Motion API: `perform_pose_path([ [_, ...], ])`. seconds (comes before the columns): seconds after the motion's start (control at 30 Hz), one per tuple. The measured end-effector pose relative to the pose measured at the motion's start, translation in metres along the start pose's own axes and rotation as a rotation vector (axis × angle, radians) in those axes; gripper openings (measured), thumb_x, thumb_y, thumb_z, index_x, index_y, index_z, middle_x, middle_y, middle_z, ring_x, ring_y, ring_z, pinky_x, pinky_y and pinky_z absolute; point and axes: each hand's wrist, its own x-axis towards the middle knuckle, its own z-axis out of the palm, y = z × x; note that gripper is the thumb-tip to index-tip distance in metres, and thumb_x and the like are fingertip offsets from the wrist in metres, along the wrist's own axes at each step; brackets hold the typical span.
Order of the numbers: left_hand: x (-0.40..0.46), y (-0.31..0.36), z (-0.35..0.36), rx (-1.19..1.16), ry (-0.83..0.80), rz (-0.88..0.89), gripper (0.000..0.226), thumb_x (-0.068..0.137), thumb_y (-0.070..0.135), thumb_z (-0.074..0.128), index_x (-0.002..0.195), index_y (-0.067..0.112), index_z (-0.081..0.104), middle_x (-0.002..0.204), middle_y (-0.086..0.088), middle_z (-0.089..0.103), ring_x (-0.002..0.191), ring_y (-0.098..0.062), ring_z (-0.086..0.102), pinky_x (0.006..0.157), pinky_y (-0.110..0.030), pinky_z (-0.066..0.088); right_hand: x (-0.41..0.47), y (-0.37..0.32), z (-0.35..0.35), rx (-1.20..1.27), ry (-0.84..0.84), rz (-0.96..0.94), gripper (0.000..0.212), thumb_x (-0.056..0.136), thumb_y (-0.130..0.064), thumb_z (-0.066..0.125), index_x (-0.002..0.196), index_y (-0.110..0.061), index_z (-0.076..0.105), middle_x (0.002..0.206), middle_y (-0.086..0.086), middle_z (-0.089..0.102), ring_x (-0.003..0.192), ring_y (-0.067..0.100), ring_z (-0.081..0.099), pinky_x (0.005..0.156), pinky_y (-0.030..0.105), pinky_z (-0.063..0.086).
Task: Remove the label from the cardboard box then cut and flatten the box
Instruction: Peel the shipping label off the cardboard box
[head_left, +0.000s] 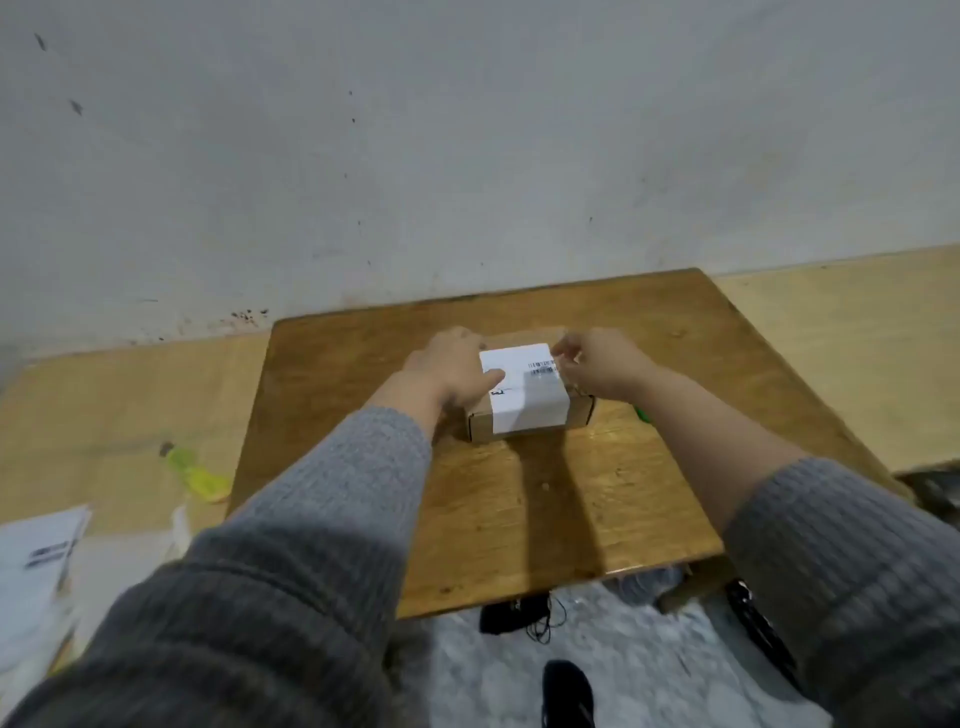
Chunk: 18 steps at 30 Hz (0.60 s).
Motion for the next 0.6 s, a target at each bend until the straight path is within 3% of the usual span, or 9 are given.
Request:
perform_pose_path([
  [0.1, 0.001, -0.005, 0.018, -0.013, -0.048, -0.038, 0.082, 0.085, 0.063, 0.054, 0.151, 0.024, 0.024, 0.16, 0.0, 0.017, 0.147, -0.019, 0.012, 0.118, -0.053, 0.015, 0.014, 0.017, 0.017, -0.018, 0.009, 0.009, 0.03, 0.094, -0.023, 0.049, 0.12, -0.015, 0.061, 0.124, 0.009, 0.061, 0.112, 0.026, 0.057, 0.079, 0.025, 0.039],
  [0.23, 0.008, -0.009, 0.046, 0.003, -0.017, -0.074, 0.104, 0.078, 0.077, 0.047, 0.155, 0.022, 0.004, 0.162, 0.004, -0.004, 0.148, -0.014, -0.007, 0.118, -0.056, 0.001, 0.039, 0.04, 0.038, -0.01, 0.054, -0.044, 0.029, 0.093, -0.021, 0.05, 0.118, -0.012, 0.063, 0.124, 0.012, 0.056, 0.117, 0.032, 0.048, 0.093, 0.038, 0.042],
  [0.33, 0.022, -0.009, 0.062, 0.048, -0.002, -0.083, 0.107, 0.077, 0.081, 0.04, 0.154, 0.018, 0.0, 0.162, 0.003, -0.009, 0.148, -0.014, -0.011, 0.117, -0.056, -0.003, 0.057, 0.049, 0.043, 0.02, 0.095, -0.075, 0.03, 0.092, -0.018, 0.053, 0.119, -0.011, 0.062, 0.125, 0.012, 0.055, 0.12, 0.032, 0.044, 0.099, 0.039, 0.039],
  [0.6, 0.028, -0.005, 0.079, 0.136, 0.049, -0.1, 0.105, 0.079, 0.082, 0.029, 0.154, 0.016, -0.004, 0.161, 0.003, -0.013, 0.147, -0.013, -0.016, 0.118, -0.055, -0.005, 0.078, 0.053, 0.052, 0.093, 0.216, -0.095, 0.022, 0.086, -0.026, 0.065, 0.104, -0.015, 0.071, 0.106, 0.007, 0.058, 0.107, 0.029, 0.046, 0.094, 0.045, 0.042],
])
